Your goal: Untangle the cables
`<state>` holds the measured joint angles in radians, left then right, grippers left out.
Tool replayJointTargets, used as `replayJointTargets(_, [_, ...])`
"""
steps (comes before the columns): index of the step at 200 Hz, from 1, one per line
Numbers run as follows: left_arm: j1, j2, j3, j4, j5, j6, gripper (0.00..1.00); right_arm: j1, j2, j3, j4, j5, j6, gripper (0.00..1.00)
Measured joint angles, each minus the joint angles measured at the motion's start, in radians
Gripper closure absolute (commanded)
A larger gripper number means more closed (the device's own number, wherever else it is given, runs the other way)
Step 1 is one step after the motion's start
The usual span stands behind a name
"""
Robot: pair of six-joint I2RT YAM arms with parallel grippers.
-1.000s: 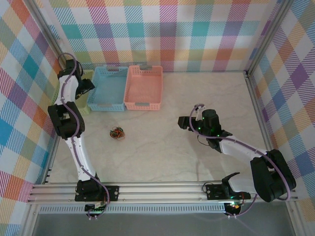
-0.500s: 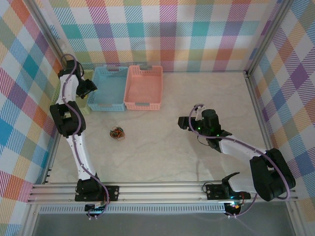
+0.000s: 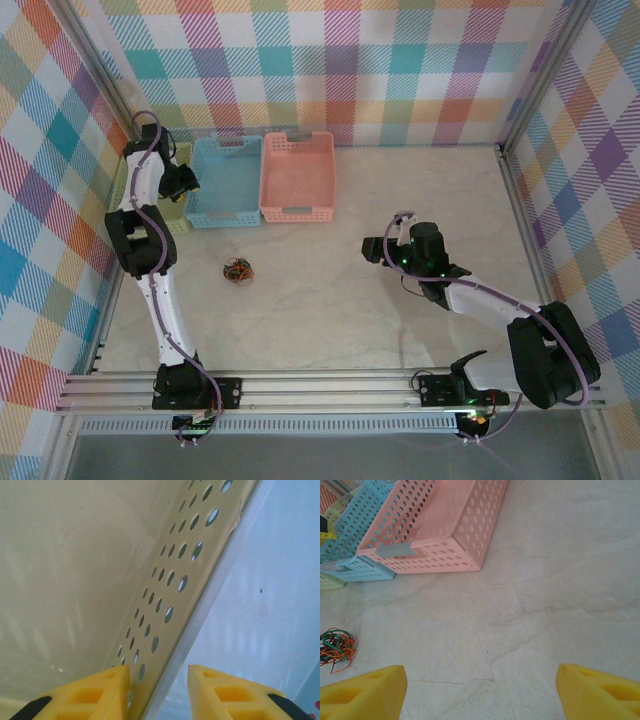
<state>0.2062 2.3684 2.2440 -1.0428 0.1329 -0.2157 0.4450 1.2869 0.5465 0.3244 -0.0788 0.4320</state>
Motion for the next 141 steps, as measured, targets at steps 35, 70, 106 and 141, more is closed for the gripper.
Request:
replayJointTargets(35, [-0.039, 0.016, 0.008, -0.018, -0.025, 0.012, 0.68, 0.000, 0.000, 0.000, 0.000, 0.001, 0.000, 0.21])
replayJointTargets(70, [-0.072, 0.026, 0.031, -0.053, -0.040, 0.042, 0.83, 0.000, -0.001, 0.000, -0.001, 0.008, -0.003, 0.21])
replayJointTargets(106, [-0.102, 0.031, 0.051, -0.063, -0.050, 0.075, 0.95, 0.000, -0.002, 0.000, -0.002, 0.012, -0.003, 0.21])
replayJointTargets(141, [-0.139, 0.031, 0.052, -0.076, -0.067, 0.075, 1.00, 0.000, -0.003, 0.000, -0.005, 0.016, -0.003, 0.21])
